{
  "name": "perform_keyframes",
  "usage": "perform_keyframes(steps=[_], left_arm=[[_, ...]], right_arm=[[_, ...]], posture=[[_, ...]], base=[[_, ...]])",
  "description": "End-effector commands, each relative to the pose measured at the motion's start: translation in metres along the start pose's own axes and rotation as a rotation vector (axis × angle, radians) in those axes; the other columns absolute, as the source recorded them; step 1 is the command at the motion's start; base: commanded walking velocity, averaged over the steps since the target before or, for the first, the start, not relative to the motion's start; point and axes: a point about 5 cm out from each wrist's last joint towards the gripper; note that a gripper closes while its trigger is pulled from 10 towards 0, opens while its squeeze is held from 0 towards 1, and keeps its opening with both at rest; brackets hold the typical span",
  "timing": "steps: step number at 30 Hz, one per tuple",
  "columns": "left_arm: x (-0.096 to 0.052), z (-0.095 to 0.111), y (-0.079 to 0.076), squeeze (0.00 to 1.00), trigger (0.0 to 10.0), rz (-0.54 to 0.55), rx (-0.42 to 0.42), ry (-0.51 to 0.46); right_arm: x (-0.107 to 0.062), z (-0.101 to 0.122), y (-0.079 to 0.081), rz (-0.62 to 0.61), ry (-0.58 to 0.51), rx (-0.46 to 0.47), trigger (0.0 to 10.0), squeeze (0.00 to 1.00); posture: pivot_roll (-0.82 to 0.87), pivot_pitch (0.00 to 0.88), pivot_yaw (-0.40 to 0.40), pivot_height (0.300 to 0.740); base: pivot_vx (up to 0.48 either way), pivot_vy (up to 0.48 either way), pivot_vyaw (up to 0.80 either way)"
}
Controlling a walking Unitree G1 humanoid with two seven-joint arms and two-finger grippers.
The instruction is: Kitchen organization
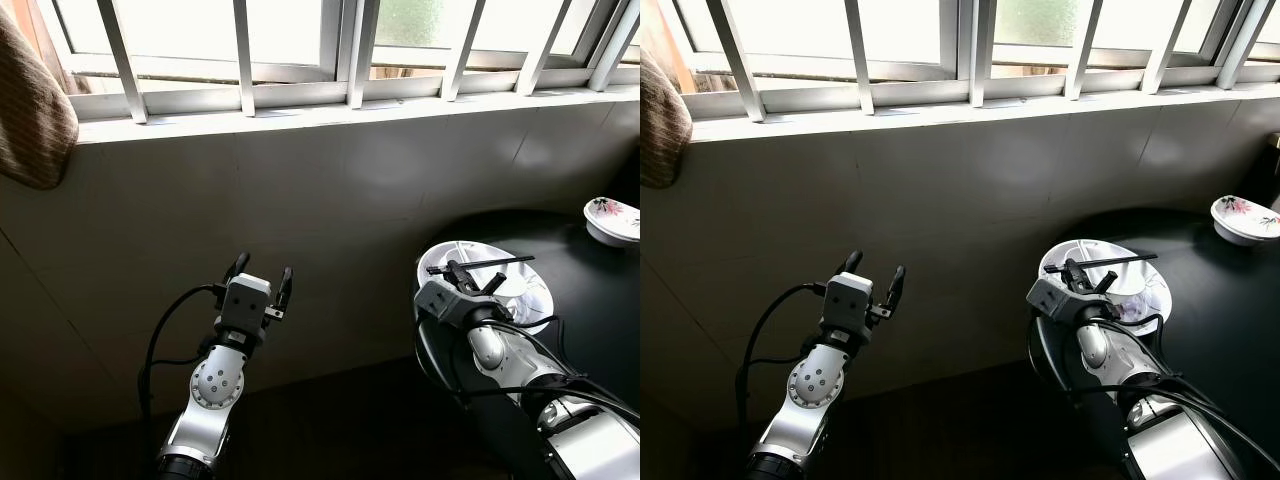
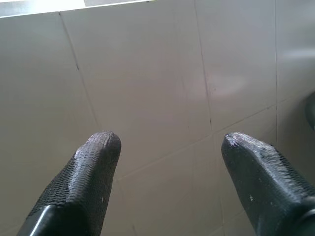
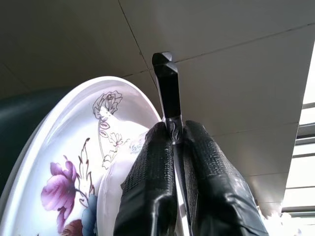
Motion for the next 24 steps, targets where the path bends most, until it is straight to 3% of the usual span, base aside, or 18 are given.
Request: perform_keyframes(steps=[1, 3, 6, 8, 9, 14, 22, 24], left_arm=[[0.002, 0.001, -0.003, 0.00, 10.0, -0.010, 0.011, -0.006], [0.002, 0.001, -0.004, 0.00, 10.0, -0.010, 0.010, -0.005], [0.002, 0.000, -0.005, 0.00, 10.0, -0.010, 0.008, -0.003], [0.002, 0.000, -0.005, 0.00, 10.0, -0.009, 0.007, -0.002], [0.002, -0.001, -0.006, 0.00, 10.0, -0.008, 0.007, -0.002], [0.002, -0.001, -0.006, 0.00, 10.0, -0.008, 0.005, -0.001], [0.003, -0.003, -0.006, 0.00, 10.0, -0.010, 0.006, 0.001], [0.003, -0.003, -0.007, 0.00, 10.0, -0.013, 0.007, 0.001]], right_arm=[[-0.007, -0.007, 0.012, 0.040, 0.027, -0.035, 0.0, 0.00], [-0.008, -0.006, 0.014, 0.034, 0.018, -0.049, 0.0, 0.00], [-0.008, -0.003, 0.013, -0.018, -0.032, -0.185, 0.0, 0.00], [-0.008, -0.002, 0.012, -0.037, -0.035, -0.218, 0.0, 0.00], [-0.007, -0.002, 0.010, -0.070, -0.049, -0.288, 0.0, 0.00], [-0.007, -0.003, 0.005, -0.128, -0.057, -0.348, 0.0, 0.00], [-0.007, 0.000, -0.003, -0.230, -0.090, -0.330, 0.0, 0.00], [-0.006, 0.006, -0.004, -0.246, -0.132, -0.285, 0.0, 0.00]], posture=[[0.07, 0.000, -0.041, 0.740], [0.07, 0.000, -0.042, 0.740], [0.07, 0.000, -0.046, 0.740], [0.07, 0.000, -0.048, 0.740], [0.07, 0.000, -0.049, 0.740], [0.06, 0.000, -0.048, 0.740], [0.06, 0.000, -0.045, 0.740], [0.06, 0.000, -0.044, 0.740]], base=[[0.000, 0.000, 0.00], [0.000, 0.000, 0.00], [0.000, 0.000, 0.00], [0.000, 0.000, 0.00], [0.000, 0.000, 0.00], [0.000, 0.000, 0.00], [0.000, 0.000, 0.00], [0.000, 0.000, 0.00]])
Point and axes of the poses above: a point about 5 cm out from each wrist's last joint towards the gripper, its own x axis pointing out of the wrist towards the gripper, its own z axis along the axis of the wrist's last joint, y = z × x, and after that the axes turned 7 degrees about x, right-handed
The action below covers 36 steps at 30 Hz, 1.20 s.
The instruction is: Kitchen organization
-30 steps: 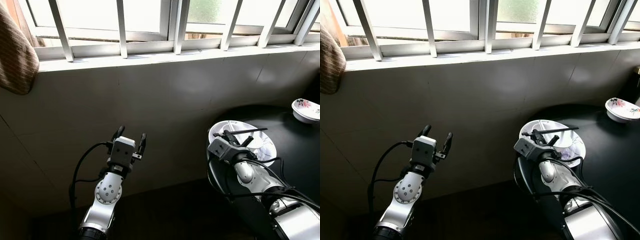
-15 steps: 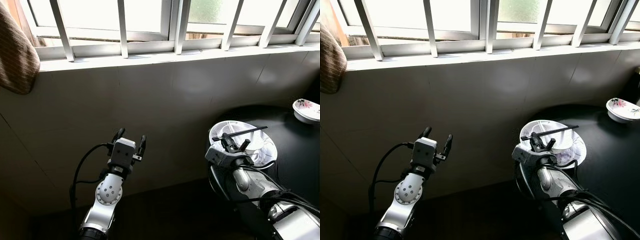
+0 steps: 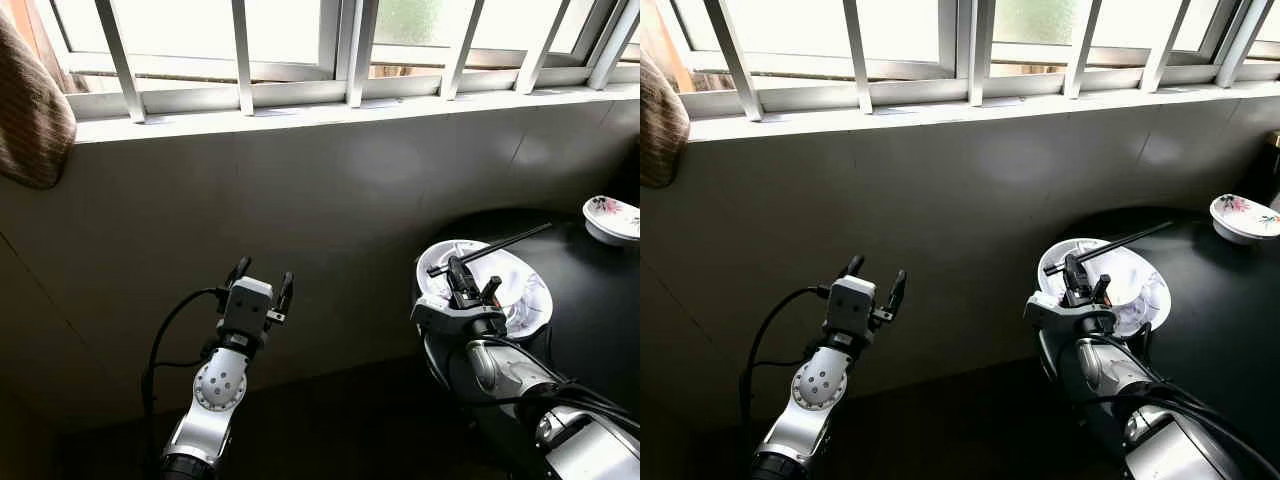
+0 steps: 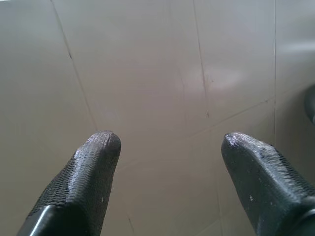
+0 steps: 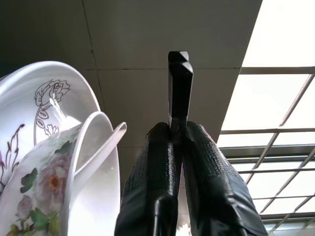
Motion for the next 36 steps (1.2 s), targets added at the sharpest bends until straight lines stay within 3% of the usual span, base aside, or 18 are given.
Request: perform_keyframes(steps=[1, 9, 10, 12, 20, 26, 36], left_arm=[[0.004, 0.004, -0.003, 0.00, 10.0, -0.014, 0.009, -0.020], [0.003, 0.003, -0.002, 0.00, 10.0, -0.012, 0.010, -0.020], [0.003, 0.003, -0.002, 0.00, 10.0, -0.012, 0.011, -0.020], [0.003, 0.003, -0.002, 0.00, 10.0, -0.011, 0.012, -0.020], [0.002, 0.002, -0.001, 0.00, 10.0, -0.009, 0.016, -0.017], [0.002, 0.001, 0.000, 0.00, 10.0, -0.011, 0.019, -0.016], [0.001, -0.001, 0.001, 0.00, 10.0, -0.012, 0.018, -0.010]], right_arm=[[0.002, 0.002, -0.006, -0.044, -0.031, 0.034, 0.0, 0.00], [0.009, 0.019, -0.018, -0.160, -0.128, 0.071, 0.0, 0.00], [0.009, 0.023, -0.022, -0.216, -0.165, 0.032, 0.0, 0.00], [0.010, 0.028, -0.029, -0.276, -0.211, 0.075, 0.0, 0.00], [0.005, 0.034, -0.031, -0.334, -0.246, 0.102, 0.0, 0.00], [0.002, 0.043, -0.032, -0.358, -0.292, 0.174, 0.0, 0.00], [-0.008, 0.071, -0.034, -0.303, -0.442, 0.391, 0.0, 0.00]], posture=[[0.06, 0.000, -0.044, 0.740], [0.06, 0.000, -0.043, 0.740], [0.06, 0.000, -0.043, 0.740], [0.06, 0.000, -0.044, 0.740], [0.06, 0.000, -0.041, 0.740], [0.06, 0.000, -0.039, 0.740], [0.06, 0.000, -0.034, 0.740]], base=[[0.000, 0.000, 0.00], [0.000, 0.000, 0.00], [0.000, 0.000, 0.00], [0.000, 0.000, 0.00], [0.000, 0.000, 0.00], [0.000, 0.000, 0.00], [0.000, 0.000, 0.16]])
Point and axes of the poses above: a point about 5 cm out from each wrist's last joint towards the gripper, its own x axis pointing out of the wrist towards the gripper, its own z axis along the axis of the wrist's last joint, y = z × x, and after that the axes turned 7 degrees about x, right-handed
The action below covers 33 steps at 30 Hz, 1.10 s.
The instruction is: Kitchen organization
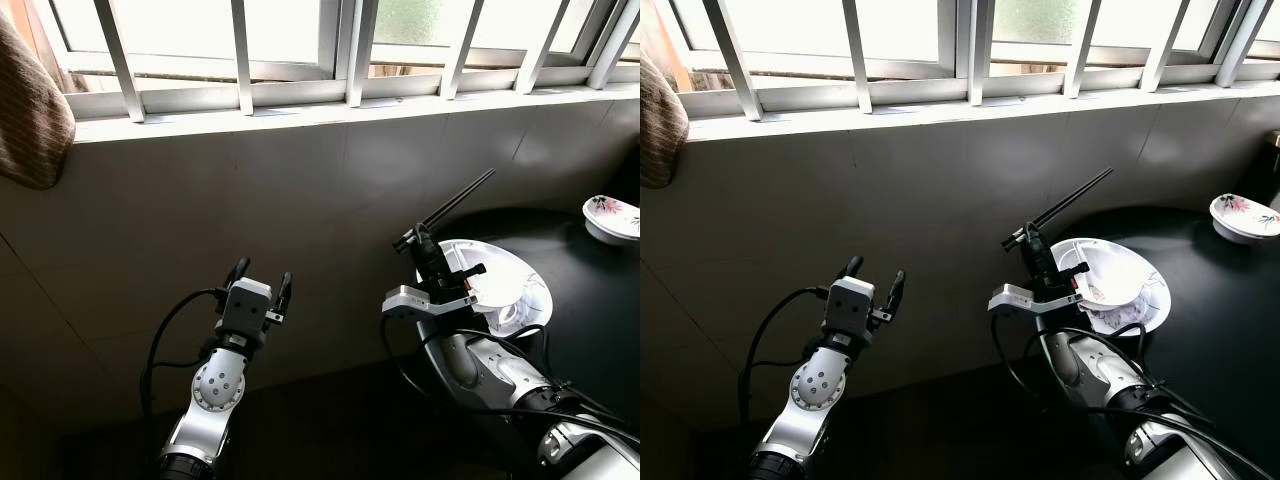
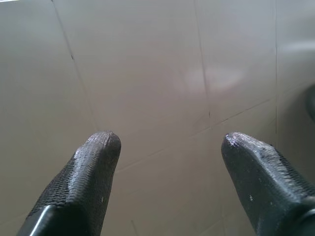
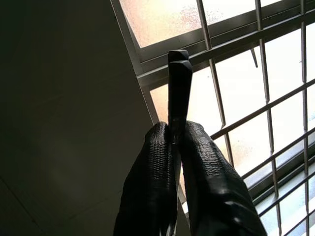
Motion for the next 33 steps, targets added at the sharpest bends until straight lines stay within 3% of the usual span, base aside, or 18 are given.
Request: perform_keyframes(steps=[1, 11, 24, 29, 32, 33], left_arm=[[-0.001, -0.002, -0.001, 0.00, 10.0, -0.010, 0.009, 0.004], [-0.004, -0.004, 0.001, 0.00, 10.0, -0.006, 0.011, 0.012], [-0.008, -0.007, 0.003, 0.00, 10.0, 0.000, 0.012, 0.024], [-0.008, -0.008, 0.002, 0.00, 10.0, -0.004, 0.016, 0.025], [-0.006, -0.008, 0.002, 0.00, 10.0, -0.007, 0.019, 0.026], [-0.006, -0.008, 0.002, 0.00, 10.0, -0.007, 0.019, 0.026]], right_arm=[[0.003, 0.008, -0.001, -0.007, -0.031, 0.052, 0.0, 0.00], [0.005, 0.020, 0.001, 0.016, -0.065, 0.111, 0.0, 0.00], [-0.005, 0.021, 0.014, 0.087, 0.116, 0.179, 0.0, 0.00], [-0.005, 0.022, 0.021, 0.086, 0.230, 0.366, 0.0, 0.00], [-0.004, 0.021, 0.027, 0.114, 0.337, 0.540, 0.0, 0.00], [-0.004, 0.021, 0.027, 0.114, 0.337, 0.540, 0.0, 0.00]], posture=[[0.06, 0.000, -0.034, 0.740], [0.06, 0.000, -0.034, 0.740], [0.07, 0.000, -0.038, 0.740], [0.06, 0.000, -0.037, 0.740], [0.07, 0.000, -0.038, 0.740], [0.07, 0.000, -0.038, 0.740]], base=[[0.000, 0.000, 0.80], [0.000, 0.000, 0.80], [0.000, 0.000, 0.80], [0.000, 0.000, 0.80], [0.000, 0.000, 0.80], [0.000, 0.000, 0.80]])
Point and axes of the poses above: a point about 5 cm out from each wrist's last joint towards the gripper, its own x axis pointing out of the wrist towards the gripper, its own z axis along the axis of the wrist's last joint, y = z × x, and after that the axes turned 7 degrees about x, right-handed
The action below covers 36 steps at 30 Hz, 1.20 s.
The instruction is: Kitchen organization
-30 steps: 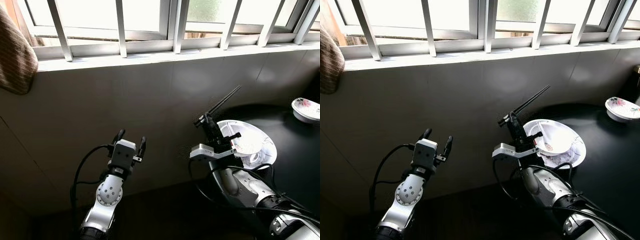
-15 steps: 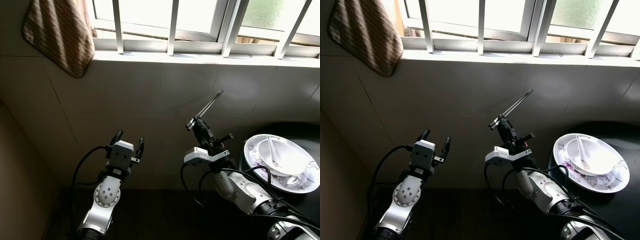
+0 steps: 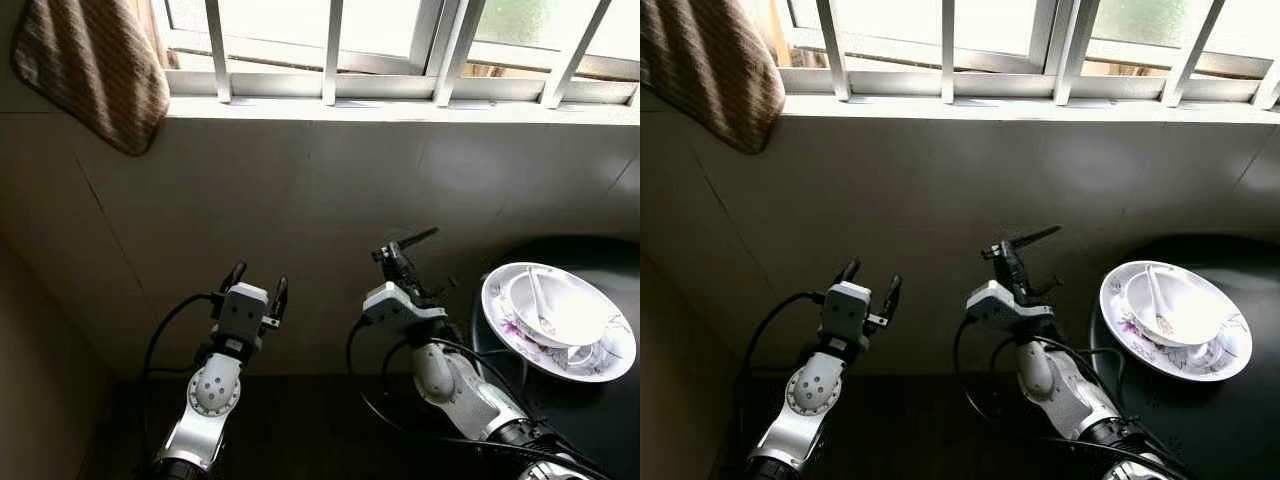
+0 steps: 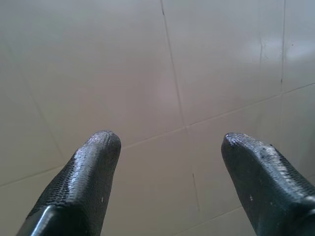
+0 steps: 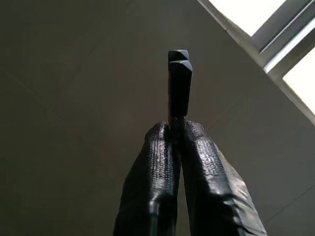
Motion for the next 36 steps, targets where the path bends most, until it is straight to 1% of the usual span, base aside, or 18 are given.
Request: perform_keyframes(steps=[1, 2, 3, 7, 9, 11, 12, 13, 19, 22, 30, 32, 36], left_arm=[[0.000, -0.001, -0.001, 0.00, 10.0, -0.009, 0.011, 0.002], [0.001, -0.001, -0.001, 0.00, 10.0, -0.009, 0.012, 0.003], [0.001, -0.001, -0.001, 0.00, 10.0, -0.007, 0.015, 0.005], [0.000, -0.003, 0.000, 0.00, 10.0, -0.004, 0.019, 0.010], [0.000, -0.003, 0.000, 0.00, 10.0, -0.005, 0.019, 0.011], [-0.001, -0.003, 0.000, 0.00, 10.0, -0.005, 0.018, 0.012], [0.000, -0.003, 0.000, 0.00, 10.0, -0.006, 0.019, 0.012], [0.000, -0.003, 0.000, 0.00, 10.0, -0.007, 0.019, 0.012], [0.001, -0.002, 0.000, 0.00, 10.0, -0.010, 0.020, 0.009], [0.001, -0.002, 0.000, 0.00, 10.0, -0.011, 0.021, 0.008], [0.001, -0.003, 0.000, 0.00, 10.0, -0.008, 0.016, 0.008], [0.000, -0.003, 0.000, 0.00, 10.0, -0.007, 0.015, 0.008], [0.000, -0.003, 0.000, 0.00, 10.0, -0.006, 0.015, 0.007]], right_arm=[[-0.003, -0.009, -0.002, 0.008, 0.079, 0.077, 0.0, 0.00], [-0.003, -0.012, -0.001, 0.024, 0.114, 0.123, 0.0, 0.00], [-0.003, -0.015, -0.001, 0.029, 0.142, 0.149, 0.0, 0.00], [-0.006, -0.020, -0.001, 0.047, 0.176, 0.184, 0.0, 0.00], [-0.007, -0.021, -0.001, 0.057, 0.180, 0.176, 0.0, 0.00], [-0.007, -0.021, -0.001, 0.071, 0.173, 0.151, 0.0, 0.00], [-0.007, -0.020, -0.002, 0.082, 0.146, 0.089, 0.0, 0.00], [-0.007, -0.019, -0.002, 0.085, 0.137, 0.072, 0.0, 0.00], [-0.007, -0.018, -0.003, 0.083, 0.118, 0.030, 0.0, 0.00], [-0.007, -0.014, -0.003, 0.095, 0.068, -0.036, 0.0, 0.00], [-0.005, -0.012, -0.004, 0.077, 0.046, -0.091, 0.0, 0.00], [-0.004, -0.008, -0.004, 0.083, 0.008, -0.161, 0.0, 0.00], [-0.003, -0.001, -0.001, 0.092, -0.064, -0.229, 0.0, 0.00]], posture=[[0.07, 0.000, -0.038, 0.740], [0.07, 0.000, -0.038, 0.740], [0.07, 0.000, -0.038, 0.740], [0.07, 0.000, -0.041, 0.740], [0.07, 0.000, -0.040, 0.740], [0.07, 0.000, -0.039, 0.740], [0.07, 0.000, -0.038, 0.740], [0.07, 0.000, -0.038, 0.740], [0.07, 0.000, -0.033, 0.740], [0.07, 0.000, -0.031, 0.740], [0.07, 0.000, -0.034, 0.740], [0.07, 0.000, -0.035, 0.740], [0.07, 0.000, -0.036, 0.740]], base=[[0.000, 0.000, 0.80], [0.000, 0.000, 0.80], [0.000, 0.000, 0.80], [0.000, 0.000, 0.80], [0.000, 0.000, 0.80], [0.000, 0.000, 0.80], [0.000, 0.000, 0.80], [0.000, 0.000, 0.80], [0.000, 0.000, 0.80], [0.000, 0.000, 0.80], [0.000, 0.000, 0.80], [0.000, 0.000, 0.80], [0.000, 0.000, 0.80]])
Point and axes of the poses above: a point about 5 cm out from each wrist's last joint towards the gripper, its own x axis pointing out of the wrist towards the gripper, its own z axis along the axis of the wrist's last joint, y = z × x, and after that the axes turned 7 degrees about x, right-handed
